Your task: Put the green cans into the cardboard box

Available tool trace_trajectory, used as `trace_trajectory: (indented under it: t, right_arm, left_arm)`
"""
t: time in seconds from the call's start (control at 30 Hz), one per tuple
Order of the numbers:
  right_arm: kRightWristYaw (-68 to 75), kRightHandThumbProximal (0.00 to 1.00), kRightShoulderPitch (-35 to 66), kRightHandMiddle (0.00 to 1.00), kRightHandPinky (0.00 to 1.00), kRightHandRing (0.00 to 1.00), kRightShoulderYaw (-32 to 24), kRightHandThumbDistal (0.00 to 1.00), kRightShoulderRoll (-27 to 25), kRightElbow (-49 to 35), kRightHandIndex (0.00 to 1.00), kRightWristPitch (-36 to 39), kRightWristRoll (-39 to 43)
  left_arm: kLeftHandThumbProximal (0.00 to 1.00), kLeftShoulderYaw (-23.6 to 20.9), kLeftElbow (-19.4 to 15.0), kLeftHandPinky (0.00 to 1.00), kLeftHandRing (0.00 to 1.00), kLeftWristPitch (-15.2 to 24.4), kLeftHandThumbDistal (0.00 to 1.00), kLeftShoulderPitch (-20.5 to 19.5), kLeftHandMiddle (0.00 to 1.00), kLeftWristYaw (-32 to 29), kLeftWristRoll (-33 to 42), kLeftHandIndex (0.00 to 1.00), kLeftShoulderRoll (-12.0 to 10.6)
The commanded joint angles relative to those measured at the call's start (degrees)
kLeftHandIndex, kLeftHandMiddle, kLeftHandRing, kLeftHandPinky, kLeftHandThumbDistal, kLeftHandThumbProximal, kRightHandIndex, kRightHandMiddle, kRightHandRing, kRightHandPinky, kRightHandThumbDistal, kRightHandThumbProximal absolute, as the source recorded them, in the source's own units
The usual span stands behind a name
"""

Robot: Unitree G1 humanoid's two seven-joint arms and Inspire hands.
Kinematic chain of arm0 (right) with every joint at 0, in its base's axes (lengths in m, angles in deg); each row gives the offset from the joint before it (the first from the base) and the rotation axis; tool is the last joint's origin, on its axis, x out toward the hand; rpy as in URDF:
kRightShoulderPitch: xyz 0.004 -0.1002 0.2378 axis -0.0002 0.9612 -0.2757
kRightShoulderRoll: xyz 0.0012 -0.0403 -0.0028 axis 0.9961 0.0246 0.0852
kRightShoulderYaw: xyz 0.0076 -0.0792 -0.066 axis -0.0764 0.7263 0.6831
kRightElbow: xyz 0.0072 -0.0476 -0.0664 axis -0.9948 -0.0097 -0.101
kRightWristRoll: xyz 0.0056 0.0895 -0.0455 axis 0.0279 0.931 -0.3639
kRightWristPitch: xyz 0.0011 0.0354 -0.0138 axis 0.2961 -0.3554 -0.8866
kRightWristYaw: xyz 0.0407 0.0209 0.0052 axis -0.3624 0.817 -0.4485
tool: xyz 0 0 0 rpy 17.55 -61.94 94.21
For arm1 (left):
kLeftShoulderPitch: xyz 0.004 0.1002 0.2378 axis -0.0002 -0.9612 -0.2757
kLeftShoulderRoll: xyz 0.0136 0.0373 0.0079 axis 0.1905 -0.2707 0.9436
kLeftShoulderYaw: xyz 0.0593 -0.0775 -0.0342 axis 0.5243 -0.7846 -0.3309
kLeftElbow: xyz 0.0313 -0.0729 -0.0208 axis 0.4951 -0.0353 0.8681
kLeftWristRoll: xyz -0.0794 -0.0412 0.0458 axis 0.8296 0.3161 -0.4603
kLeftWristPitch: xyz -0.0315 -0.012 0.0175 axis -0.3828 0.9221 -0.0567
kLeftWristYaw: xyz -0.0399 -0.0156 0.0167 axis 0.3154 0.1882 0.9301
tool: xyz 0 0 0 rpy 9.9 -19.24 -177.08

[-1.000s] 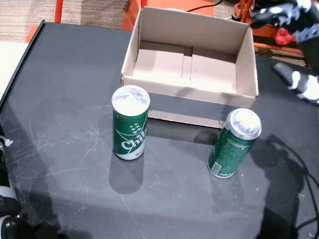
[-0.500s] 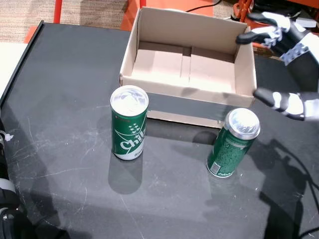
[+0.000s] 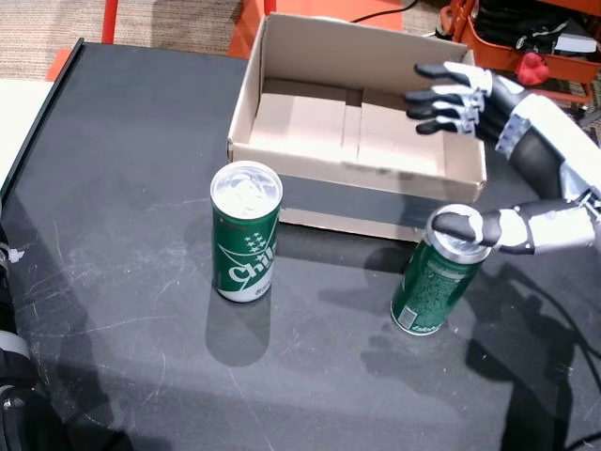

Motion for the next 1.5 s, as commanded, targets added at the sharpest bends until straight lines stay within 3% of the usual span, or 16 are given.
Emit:
trace_trajectory:
  t: [0.0,0.13,0.27,0.43,0.77,1.07,1.23,1.33,1.4,1.47]
  right_arm:
    - [-0.27,0.82,0.49,0.80,0.92,0.82,-0.20,1.00,-1.63,1.42,0.79,-0.20,-0.19]
    - [0.18,0.82,1.31,0.80,0.92,0.82,0.02,1.00,-2.93,1.51,0.79,-0.65,-0.85]
    - [1.18,0.74,3.53,0.80,0.93,0.83,-0.86,0.99,-3.80,0.40,0.81,-3.15,0.19]
    - [1.35,0.76,3.81,0.80,0.93,0.83,-0.43,1.00,-3.72,-0.15,0.82,-4.76,-0.09]
    - [1.82,0.78,2.81,0.78,0.90,0.80,1.02,1.00,-3.28,1.20,0.78,-5.01,-1.83]
    - [1.69,0.78,1.75,0.77,0.90,0.80,1.32,1.00,-3.18,2.62,0.77,-5.18,-2.30]
    - [1.67,0.75,1.69,0.78,0.91,0.81,1.56,1.00,-3.50,2.97,0.78,-5.64,-2.52]
    - [1.88,0.75,1.93,0.79,0.91,0.82,1.68,1.00,-3.59,2.81,0.79,-5.44,-2.62]
    - [1.86,0.73,2.16,0.79,0.92,0.82,1.61,1.00,-3.49,2.57,0.80,-5.99,-2.28]
    - [2.08,0.74,2.50,0.79,0.92,0.82,1.50,1.00,-3.28,2.29,0.80,-5.96,-2.10]
  left_arm:
    - [0.50,-0.03,0.65,0.90,0.94,0.84,0.59,0.70,0.74,-0.27,-0.84,0.64,0.32]
    - [0.53,-0.20,1.45,0.91,0.94,2.25,0.59,0.99,0.74,-0.03,-1.35,0.63,0.52]
    - [0.53,-0.56,3.17,0.90,0.95,-0.14,0.60,1.88,0.73,-1.46,0.15,0.63,1.35]
    - [0.54,-0.68,2.58,0.91,0.95,0.49,0.58,1.79,0.72,-0.86,-0.34,0.63,0.90]
    - [0.48,-0.85,1.83,0.88,0.94,-3.55,0.63,1.37,0.73,-1.37,1.06,0.65,1.26]
    - [0.44,-1.00,1.41,0.88,0.94,-5.69,0.61,1.21,0.73,-1.25,1.08,0.66,1.52]
    - [0.47,-1.25,1.06,0.90,0.94,-3.98,0.58,1.06,0.72,-0.69,-0.42,0.65,1.52]
    - [0.43,-0.47,1.12,0.93,0.95,-4.00,0.55,0.86,0.73,-0.30,-1.98,0.67,2.43]
    - [0.52,-0.09,1.85,0.94,0.97,-2.13,0.52,1.06,0.73,0.00,-3.89,0.67,3.27]
    - [0.52,0.34,2.37,0.93,0.97,-0.98,0.52,1.18,0.73,0.29,-5.46,0.66,4.15]
